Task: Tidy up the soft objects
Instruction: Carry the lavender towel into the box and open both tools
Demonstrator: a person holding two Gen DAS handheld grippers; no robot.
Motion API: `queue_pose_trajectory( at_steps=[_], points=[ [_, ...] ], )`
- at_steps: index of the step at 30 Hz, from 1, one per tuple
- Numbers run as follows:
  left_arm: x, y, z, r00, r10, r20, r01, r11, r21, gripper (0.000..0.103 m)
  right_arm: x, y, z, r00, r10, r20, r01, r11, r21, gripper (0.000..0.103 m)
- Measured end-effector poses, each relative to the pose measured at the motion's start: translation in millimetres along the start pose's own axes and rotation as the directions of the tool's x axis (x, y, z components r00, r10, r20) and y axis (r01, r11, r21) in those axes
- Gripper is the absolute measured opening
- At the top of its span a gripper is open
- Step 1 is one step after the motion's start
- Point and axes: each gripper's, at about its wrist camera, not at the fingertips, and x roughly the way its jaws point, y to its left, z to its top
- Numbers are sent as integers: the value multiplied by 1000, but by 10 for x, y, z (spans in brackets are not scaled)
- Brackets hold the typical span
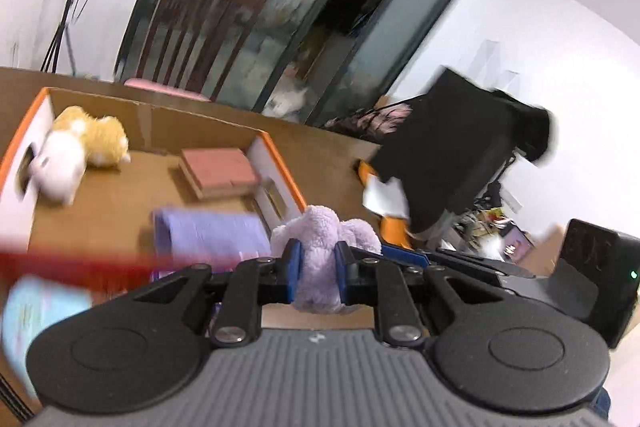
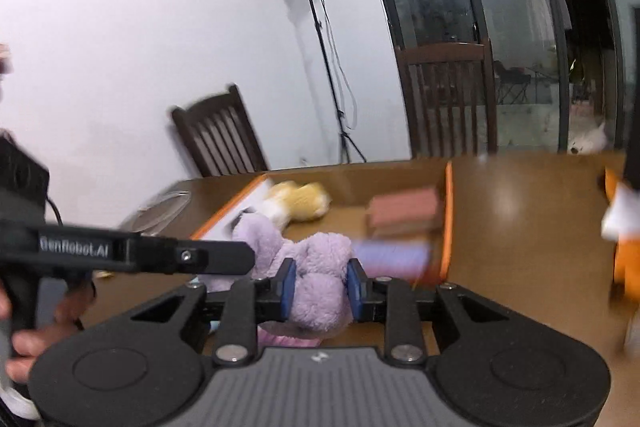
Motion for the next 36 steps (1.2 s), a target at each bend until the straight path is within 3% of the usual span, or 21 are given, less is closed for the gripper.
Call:
queue_pose_trajectory(
  at_steps=[3,7,9,11,14,19,24,25,28,32,36],
  points=[
    [560,286,412,995,66,-80,-72,995,-72,18,713,-256,487,992,-70,-107,68,997,-26,25],
    [1204,646,527,961,180,-209,-207,971,-116,16,1615,-478,714,946,-162,-280,152,987,-58,25],
    [1365,781,533,950,219,-222,-253,957,-139,16,1914,-514,708,918,-213,-334,194,977,-89,24],
    [1412,894,548,957,217,-193,-251,952,-177,17,2075,-519,697,921,-233,-313,207,972,-113,24],
    [1463,959,540,953,241,-182,-273,945,-179,18,2154,-505,641,938,-236,-254,206,968,-142,26],
    [1547,925,410,947,240,-212,-275,949,-155,29,2187,-454,381,926,-313,-209,258,932,-254,29],
    [1506,928,462,941,247,-230,-290,941,-175,57,2217,-412,423,911,-333,-244,269,927,-262,32],
    [1491,945,476,943,246,-226,-287,942,-175,60,2197,-407,449,906,-341,-251,275,925,-263,40],
    [1274,852,525,949,252,-192,-279,950,-136,64,2064,-406,546,912,-331,-243,272,930,-246,57],
    [828,586,626,958,265,-112,-271,962,-32,66,1716,-400,746,931,-319,-177,277,934,-226,59],
    [391,326,671,949,315,-25,-314,948,60,68,1297,-393,967,947,-300,-115,275,942,-192,63]
  ],
)
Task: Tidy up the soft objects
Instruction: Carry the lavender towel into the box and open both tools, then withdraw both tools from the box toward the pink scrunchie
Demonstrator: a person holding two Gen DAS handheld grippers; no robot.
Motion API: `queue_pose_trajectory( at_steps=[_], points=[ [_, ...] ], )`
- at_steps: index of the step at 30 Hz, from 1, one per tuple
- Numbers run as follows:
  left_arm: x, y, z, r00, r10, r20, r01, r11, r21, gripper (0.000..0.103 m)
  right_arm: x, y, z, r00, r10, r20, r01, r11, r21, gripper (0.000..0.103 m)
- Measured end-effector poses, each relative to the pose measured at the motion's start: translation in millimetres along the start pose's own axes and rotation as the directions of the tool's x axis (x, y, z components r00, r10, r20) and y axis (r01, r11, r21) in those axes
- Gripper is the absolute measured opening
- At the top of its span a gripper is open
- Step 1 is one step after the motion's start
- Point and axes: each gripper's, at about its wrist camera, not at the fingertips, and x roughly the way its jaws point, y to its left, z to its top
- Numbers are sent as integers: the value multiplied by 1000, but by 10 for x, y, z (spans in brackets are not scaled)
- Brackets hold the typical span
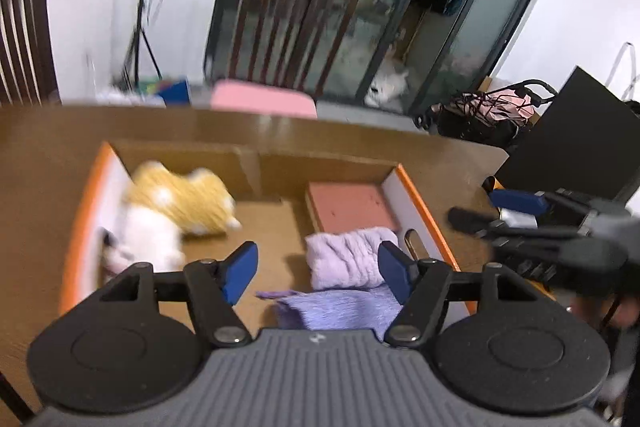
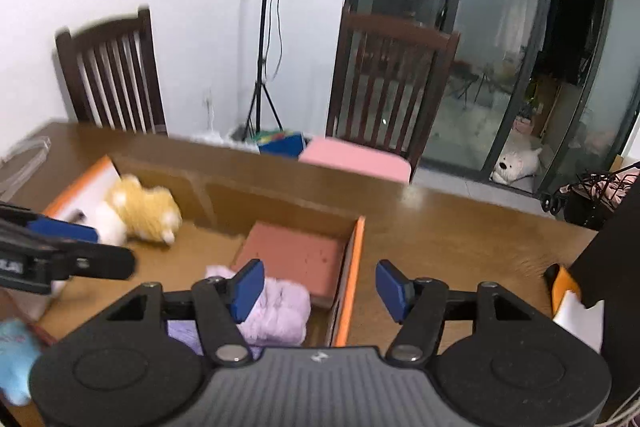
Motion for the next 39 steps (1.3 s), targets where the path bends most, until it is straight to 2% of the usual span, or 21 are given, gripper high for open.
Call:
queue_pose_trajectory(
  at_steps=[2,5,8,12,15,19,21,23,25,27,28,31,32,35,39],
  points=[
    [-259,-23,-3,998,42,52,-44,998,42,73,-227,-47,34,1000,0,31,0,1000,5,67],
    [-606,-32,-132,988,101,119,-111,991,79,76,-557,-112,34,997,-3,81,1,1000,20,72],
    [-991,-30,-355,968,147,201,-172,979,114,81,-873,-127,-62,992,1,126,-4,1000,27,74],
    [-1447,-28,-746,939,151,309,-203,968,144,84,-1232,-46,-320,982,41,186,-47,998,30,76],
    [-1676,-58,-1036,915,163,368,-237,958,164,86,-1458,51,-593,968,64,241,-74,997,32,77],
    [-1890,-58,-1560,875,199,442,-291,945,150,94,-1714,214,-999,947,63,315,-84,995,53,81],
    [-1986,-48,-1829,867,206,453,-295,946,134,94,-1848,310,-1259,935,69,349,-95,994,59,84],
    [-2049,-76,-2155,859,198,472,-301,941,153,100,-1951,453,-1567,920,84,382,-107,993,41,89],
    [-2091,-69,-2431,853,206,479,-321,931,171,102,-2024,591,-1866,913,106,394,-119,993,8,89],
    [-2112,-56,-2714,852,238,466,-353,919,175,102,-2080,695,-2170,922,126,367,-142,990,18,89],
    [-2115,-6,-2825,858,252,448,-355,921,162,103,-2106,725,-2300,925,134,354,-158,987,39,89],
    [-2058,86,-2984,900,241,364,-309,941,141,103,-2126,792,-2645,943,165,288,-195,978,76,89],
    [-2029,92,-2993,906,238,350,-304,941,146,103,-2115,816,-2728,952,161,259,-184,980,69,89],
    [-1926,75,-2996,908,240,344,-308,938,159,103,-2068,842,-2820,967,135,218,-151,987,60,89],
    [-1763,49,-2954,925,211,317,-271,949,159,103,-1984,815,-2744,965,124,231,-151,983,105,89]
  ],
)
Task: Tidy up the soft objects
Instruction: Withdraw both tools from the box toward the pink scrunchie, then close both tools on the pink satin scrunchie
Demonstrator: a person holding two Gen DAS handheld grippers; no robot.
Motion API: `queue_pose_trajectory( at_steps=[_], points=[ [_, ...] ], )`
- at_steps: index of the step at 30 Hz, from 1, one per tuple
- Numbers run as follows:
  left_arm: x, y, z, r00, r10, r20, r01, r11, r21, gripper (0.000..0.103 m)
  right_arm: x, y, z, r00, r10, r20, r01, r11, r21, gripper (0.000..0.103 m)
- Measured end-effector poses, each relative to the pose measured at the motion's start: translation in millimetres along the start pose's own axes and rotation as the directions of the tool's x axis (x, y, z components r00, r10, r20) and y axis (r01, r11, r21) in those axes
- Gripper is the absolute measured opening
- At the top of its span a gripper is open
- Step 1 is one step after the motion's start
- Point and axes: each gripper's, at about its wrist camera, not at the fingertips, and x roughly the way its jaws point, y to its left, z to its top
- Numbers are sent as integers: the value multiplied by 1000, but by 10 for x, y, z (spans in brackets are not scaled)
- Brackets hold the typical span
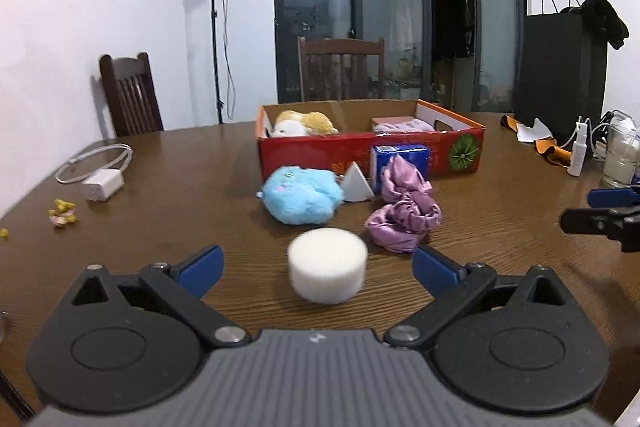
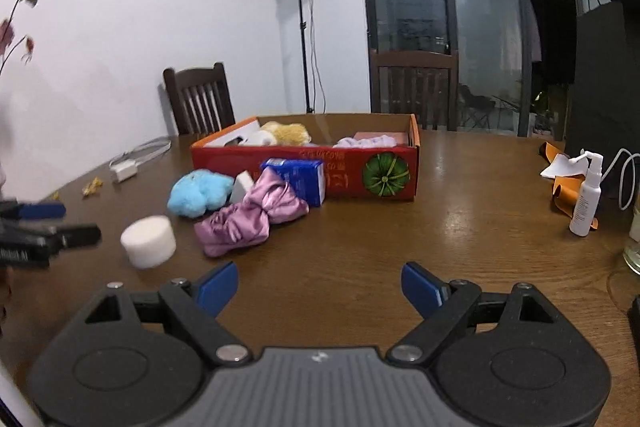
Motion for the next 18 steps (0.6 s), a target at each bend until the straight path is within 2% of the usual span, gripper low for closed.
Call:
queue_pose_trajectory(
  at_steps=[5,9,10,13,16,18],
  points=[
    [153,22,-13,1000,12,-25,-13,999,-33,102,378,69,163,999,25,-24,-26,999,-32,87],
    [151,116,26,999,1,-32,-5,995,-102,102,913,170,471,995,86,-52,-89,994,-65,82],
    [137,130,47,999,6,-37,-10,993,-114,102,1078,189,555,992,99,-75,-103,993,-62,74],
    [52,136,70,1000,4,-28,-7,993,-115,102,1578,235,800,981,123,-150,-129,991,-31,60],
    [-17,104,76,999,-31,-28,27,992,-120,101,1894,284,931,976,139,-169,-142,990,-4,56],
    [-24,71,78,997,-63,-37,58,989,-136,95,1989,322,932,976,122,-180,-126,992,-15,40]
  ],
)
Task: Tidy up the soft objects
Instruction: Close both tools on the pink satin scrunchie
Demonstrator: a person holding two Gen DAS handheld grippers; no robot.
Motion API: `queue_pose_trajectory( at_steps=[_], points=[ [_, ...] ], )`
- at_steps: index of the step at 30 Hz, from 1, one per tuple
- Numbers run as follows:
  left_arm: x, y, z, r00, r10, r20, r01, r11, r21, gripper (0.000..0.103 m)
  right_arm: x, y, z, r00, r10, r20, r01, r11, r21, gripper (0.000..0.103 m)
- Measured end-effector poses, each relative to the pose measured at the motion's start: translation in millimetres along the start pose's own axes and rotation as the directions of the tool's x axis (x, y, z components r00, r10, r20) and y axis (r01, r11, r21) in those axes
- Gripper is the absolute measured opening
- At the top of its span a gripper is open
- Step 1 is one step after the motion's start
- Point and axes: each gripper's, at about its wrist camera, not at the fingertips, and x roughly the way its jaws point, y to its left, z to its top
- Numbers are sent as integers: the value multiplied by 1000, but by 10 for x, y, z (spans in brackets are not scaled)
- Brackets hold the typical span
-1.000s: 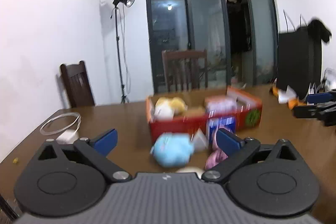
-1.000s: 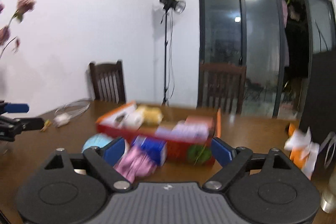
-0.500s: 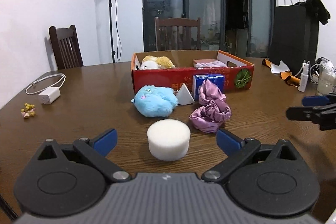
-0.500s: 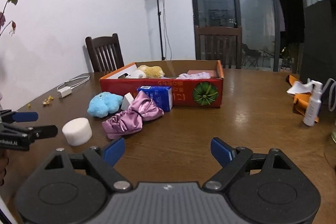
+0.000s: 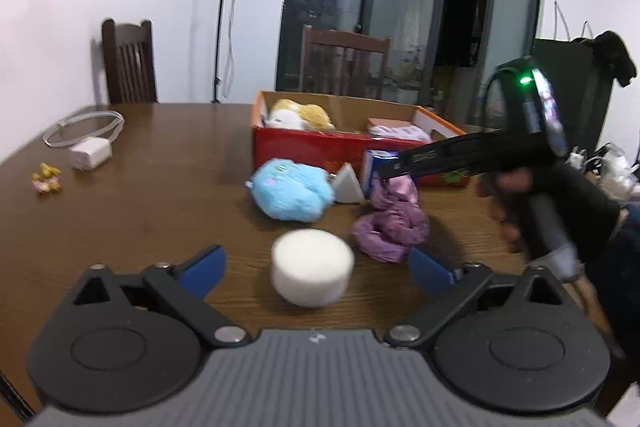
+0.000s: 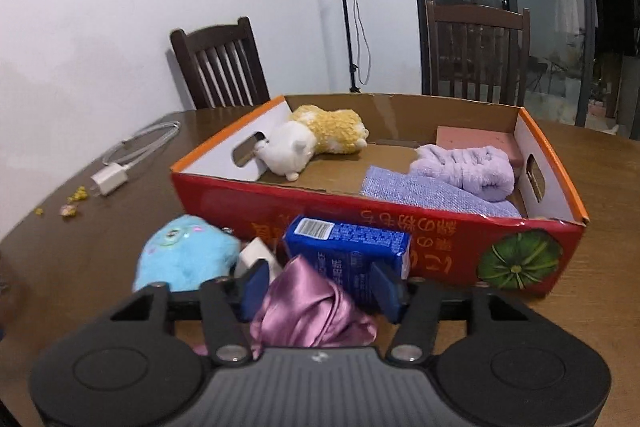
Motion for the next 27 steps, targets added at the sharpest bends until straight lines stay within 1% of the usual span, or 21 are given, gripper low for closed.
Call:
queue_pose_trajectory(
  at_steps=[1,2,3,4,5,6,8,10,11,13,16,19,21,22,23,24,25,26,27],
  points=[
    [7,-22,-2,1000,-20,-9,20,1000,-8,91,8,13,-29,1000,12,-10,-12,1000,1,20],
    [22,-46,-6,999,-41,-22,41,999,-15,85,-12,13,-73,1000,22,-19,-22,1000,3,16],
    [45,-80,-18,997,-70,-37,69,997,-20,81,-78,17,-149,1000,15,-13,-15,1000,3,16],
    [84,-115,-31,993,-105,-57,104,994,-28,74,-178,13,-239,1000,8,-5,-8,1000,3,15],
    [129,-149,-43,988,-136,-76,133,990,-36,70,-293,-9,-324,1000,6,1,-6,1000,15,14],
    [176,-186,-59,983,-160,-90,157,987,-42,68,-441,-51,-423,1000,7,9,-7,999,45,14],
    [295,-296,-100,974,-194,-116,192,981,-35,58,-733,-105,-639,1000,-3,28,0,994,107,14],
    [415,-433,-147,964,-222,-145,222,975,-12,52,-969,-133,-860,997,-41,59,31,986,164,14],
    [454,-498,-163,958,-236,-162,239,971,-2,50,-1089,-132,-971,995,-66,74,51,982,181,14],
    [491,-601,-193,946,-272,-179,278,960,11,50,-1258,-149,-1123,990,-104,98,79,970,229,14],
    [501,-697,-215,927,-321,-192,329,944,10,50,-1396,-201,-1275,987,-124,100,94,959,267,14],
    [551,-757,-229,926,-317,-203,328,945,20,50,-1428,-275,-1358,990,-113,87,85,956,279,14],
    [566,-794,-237,934,-301,-193,314,949,39,47,-1456,-295,-1374,991,-100,83,74,959,272,14],
    [573,-811,-227,936,-295,-190,309,950,49,43,-1471,-308,-1373,992,-93,84,67,961,267,17],
    [560,-820,-225,936,-299,-185,314,948,56,36,-1489,-317,-1364,993,-86,83,62,964,260,18],
    [549,-825,-218,935,-306,-177,321,945,64,32,-1502,-321,-1347,993,-84,88,60,967,247,19],
    [545,-829,-214,935,-312,-168,327,942,76,29,-1506,-319,-1319,992,-86,96,63,973,223,27],
    [543,-829,-206,937,-306,-165,323,943,82,28,-1503,-313,-1284,992,-85,99,65,980,190,40],
    [552,-826,-202,939,-301,-167,317,945,82,28,-1509,-307,-1259,991,-84,102,67,986,153,45]
  ],
)
